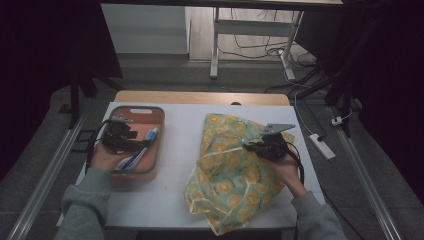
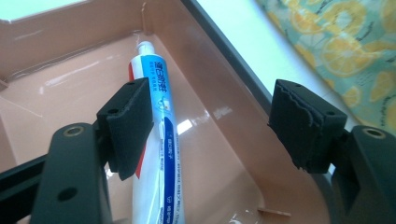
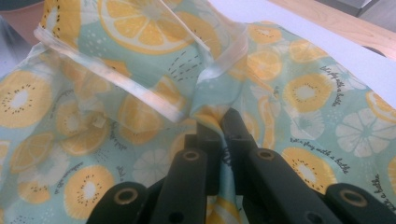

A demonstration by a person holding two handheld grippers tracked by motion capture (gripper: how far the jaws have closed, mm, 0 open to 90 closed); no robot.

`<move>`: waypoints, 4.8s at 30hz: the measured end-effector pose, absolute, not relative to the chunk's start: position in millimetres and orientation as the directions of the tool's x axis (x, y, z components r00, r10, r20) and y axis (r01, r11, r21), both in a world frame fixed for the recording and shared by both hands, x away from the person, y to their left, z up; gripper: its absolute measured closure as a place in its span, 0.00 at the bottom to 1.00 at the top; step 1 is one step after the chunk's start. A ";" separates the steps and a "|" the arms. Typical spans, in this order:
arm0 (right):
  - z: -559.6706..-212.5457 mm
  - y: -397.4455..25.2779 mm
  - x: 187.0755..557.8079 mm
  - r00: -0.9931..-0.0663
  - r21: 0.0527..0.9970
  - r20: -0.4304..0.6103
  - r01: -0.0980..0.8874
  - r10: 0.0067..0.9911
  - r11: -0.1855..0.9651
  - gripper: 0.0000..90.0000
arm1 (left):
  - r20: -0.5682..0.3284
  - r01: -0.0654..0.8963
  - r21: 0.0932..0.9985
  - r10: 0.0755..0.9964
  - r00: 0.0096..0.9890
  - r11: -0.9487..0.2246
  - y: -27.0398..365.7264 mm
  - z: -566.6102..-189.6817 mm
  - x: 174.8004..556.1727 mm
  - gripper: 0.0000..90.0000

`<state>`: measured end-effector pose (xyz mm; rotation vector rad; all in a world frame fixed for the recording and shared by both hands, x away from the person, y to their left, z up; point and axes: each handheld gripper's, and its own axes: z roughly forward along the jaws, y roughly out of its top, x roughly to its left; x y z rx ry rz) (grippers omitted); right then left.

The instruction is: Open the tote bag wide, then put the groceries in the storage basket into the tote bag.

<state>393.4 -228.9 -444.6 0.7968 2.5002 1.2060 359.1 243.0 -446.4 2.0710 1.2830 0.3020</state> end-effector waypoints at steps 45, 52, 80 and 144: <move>-449.4 -226.4 390.1 -0.824 0.768 0.024 0.378 0.565 0.517 0.98 | -0.139 0.895 0.321 0.920 0.367 -0.309 245.5 -502.4 423.8 0.70; -449.2 -226.3 390.0 -0.824 0.769 0.022 0.376 0.565 0.517 0.98 | -0.174 0.897 0.351 0.923 0.343 -0.268 259.8 -495.3 421.1 0.84; -451.6 -227.3 391.4 -0.822 0.769 0.031 0.383 0.569 0.512 0.98 | -0.232 0.738 0.648 0.873 0.429 -0.190 286.9 -417.7 381.8 0.85; -439.4 -227.3 384.0 -0.819 0.824 0.048 0.356 0.572 0.440 0.98 | -0.180 0.476 0.554 0.460 0.869 -0.683 33.4 -442.2 321.7 0.85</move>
